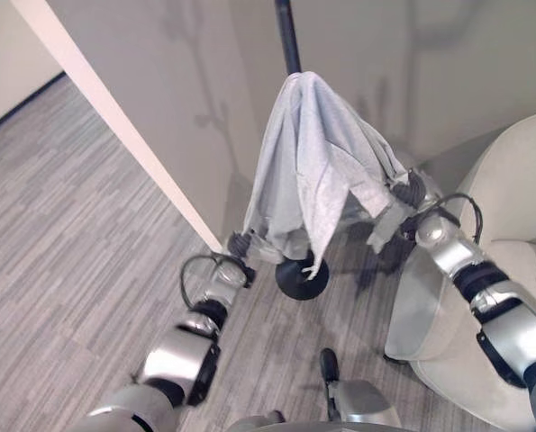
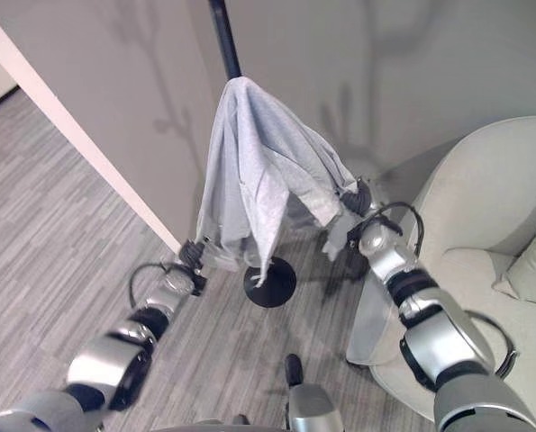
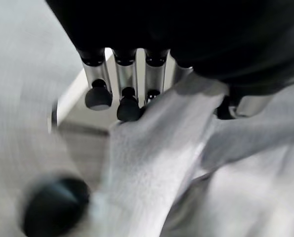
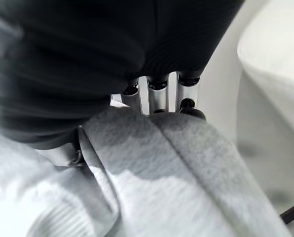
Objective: Hang the clothes on the sofa on the clothes rack.
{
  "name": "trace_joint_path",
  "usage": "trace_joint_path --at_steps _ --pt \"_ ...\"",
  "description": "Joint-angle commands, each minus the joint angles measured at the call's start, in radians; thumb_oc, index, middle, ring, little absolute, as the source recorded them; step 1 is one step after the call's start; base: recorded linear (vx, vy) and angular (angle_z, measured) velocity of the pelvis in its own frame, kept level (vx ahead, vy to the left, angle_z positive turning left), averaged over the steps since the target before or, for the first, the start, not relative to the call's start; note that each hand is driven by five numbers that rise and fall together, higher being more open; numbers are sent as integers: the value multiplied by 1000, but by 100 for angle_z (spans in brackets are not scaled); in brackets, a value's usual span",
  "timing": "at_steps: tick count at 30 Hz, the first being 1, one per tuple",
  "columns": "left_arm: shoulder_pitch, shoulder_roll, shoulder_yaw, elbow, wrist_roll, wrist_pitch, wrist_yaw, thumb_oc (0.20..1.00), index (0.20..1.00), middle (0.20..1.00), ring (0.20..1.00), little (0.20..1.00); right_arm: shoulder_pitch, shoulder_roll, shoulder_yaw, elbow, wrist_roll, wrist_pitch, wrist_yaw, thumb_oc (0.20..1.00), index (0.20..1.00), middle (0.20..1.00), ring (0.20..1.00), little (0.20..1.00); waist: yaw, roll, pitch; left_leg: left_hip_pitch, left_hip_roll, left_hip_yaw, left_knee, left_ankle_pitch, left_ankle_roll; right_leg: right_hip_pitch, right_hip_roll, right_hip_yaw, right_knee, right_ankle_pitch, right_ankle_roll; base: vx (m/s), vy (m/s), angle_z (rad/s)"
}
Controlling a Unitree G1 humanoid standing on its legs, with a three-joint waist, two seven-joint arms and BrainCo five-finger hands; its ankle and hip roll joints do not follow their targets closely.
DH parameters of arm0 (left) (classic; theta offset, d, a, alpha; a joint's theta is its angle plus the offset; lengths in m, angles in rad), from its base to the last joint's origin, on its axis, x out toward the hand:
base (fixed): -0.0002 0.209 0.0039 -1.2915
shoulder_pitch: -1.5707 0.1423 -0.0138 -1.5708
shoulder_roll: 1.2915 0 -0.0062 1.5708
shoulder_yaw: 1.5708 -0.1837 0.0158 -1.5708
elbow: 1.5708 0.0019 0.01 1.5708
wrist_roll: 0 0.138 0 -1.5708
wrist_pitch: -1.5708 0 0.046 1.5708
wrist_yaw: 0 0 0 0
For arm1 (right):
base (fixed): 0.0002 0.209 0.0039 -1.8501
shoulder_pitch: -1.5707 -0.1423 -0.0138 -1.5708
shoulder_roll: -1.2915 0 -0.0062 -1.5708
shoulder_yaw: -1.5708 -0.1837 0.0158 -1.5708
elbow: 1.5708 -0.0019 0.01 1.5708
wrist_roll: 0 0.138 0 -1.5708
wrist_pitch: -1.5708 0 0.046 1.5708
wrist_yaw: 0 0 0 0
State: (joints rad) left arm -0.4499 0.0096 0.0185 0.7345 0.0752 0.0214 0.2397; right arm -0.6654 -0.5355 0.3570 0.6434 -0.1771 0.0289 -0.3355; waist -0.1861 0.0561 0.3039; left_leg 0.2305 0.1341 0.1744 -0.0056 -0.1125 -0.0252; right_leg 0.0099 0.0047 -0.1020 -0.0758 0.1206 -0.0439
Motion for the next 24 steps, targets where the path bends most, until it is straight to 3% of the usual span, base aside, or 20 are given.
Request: trace_joint_path --at_steps 1,2,4,6,7,13,21,24 --pt "-28 78 -13 -31 -143 -34 -30 1000 1000 1000 1000 1000 -19 -99 14 79 -52 -36 -11 200 200 200 200 200 -20 30 -91 36 83 -17 -82 163 -12 47 -80 5 76 -20 105 115 -29 -7" --pt "73 28 37 -161 -216 -38 -60 1000 1000 1000 1000 1000 105 -59 -74 -16 -46 -62 18 200 200 200 200 200 -19 35 -118 37 86 -15 -82 165 -10 46 -79 8 73 -17 104 115 -37 1" --pt "215 -10 84 -246 -279 -54 -100 1000 1000 1000 1000 1000 288 15 -196 -138 14 -98 79 200 200 200 200 200 -16 40 -158 43 90 -11 -82 167 -10 49 -80 11 67 -14 103 100 -17 11" --pt "252 -14 88 -252 -292 -54 -109 1000 1000 1000 1000 1000 344 44 -229 -161 54 -107 102 200 200 200 200 200 -11 42 -175 47 93 -11 -82 161 -11 56 -78 12 64 -19 104 65 -3 4" --pt "282 -13 94 -264 -301 -53 -120 1000 1000 1000 1000 1000 391 76 -259 -181 102 -108 126 1000 1000 1000 1000 1000 -8 41 -184 49 94 -11 -82 161 -12 58 -78 12 63 -16 104 0 0 0" --pt "419 -6 145 -236 -347 -39 -159 1000 1000 1000 1000 1000 565 246 -377 -293 391 -58 252 1000 1000 1000 1000 1000 24 20 -259 50 90 -17 -82 161 -16 58 -83 12 61 -8 104 -22 8 -5" --pt "490 14 250 -36 -343 -68 -133 1000 1000 1000 1000 1000 680 239 -525 -315 347 -52 249 1000 1000 1000 1000 1000 18 27 -292 49 82 -27 -82 164 -33 43 -90 12 77 -11 105 -59 46 4" --pt "511 33 258 57 -329 -78 -136 1000 1000 1000 1000 1000 720 271 -583 -310 407 -63 253 1000 1000 1000 1000 1000 7 28 -296 52 80 -28 -82 161 -38 33 -90 15 90 -11 104 -41 34 -3"
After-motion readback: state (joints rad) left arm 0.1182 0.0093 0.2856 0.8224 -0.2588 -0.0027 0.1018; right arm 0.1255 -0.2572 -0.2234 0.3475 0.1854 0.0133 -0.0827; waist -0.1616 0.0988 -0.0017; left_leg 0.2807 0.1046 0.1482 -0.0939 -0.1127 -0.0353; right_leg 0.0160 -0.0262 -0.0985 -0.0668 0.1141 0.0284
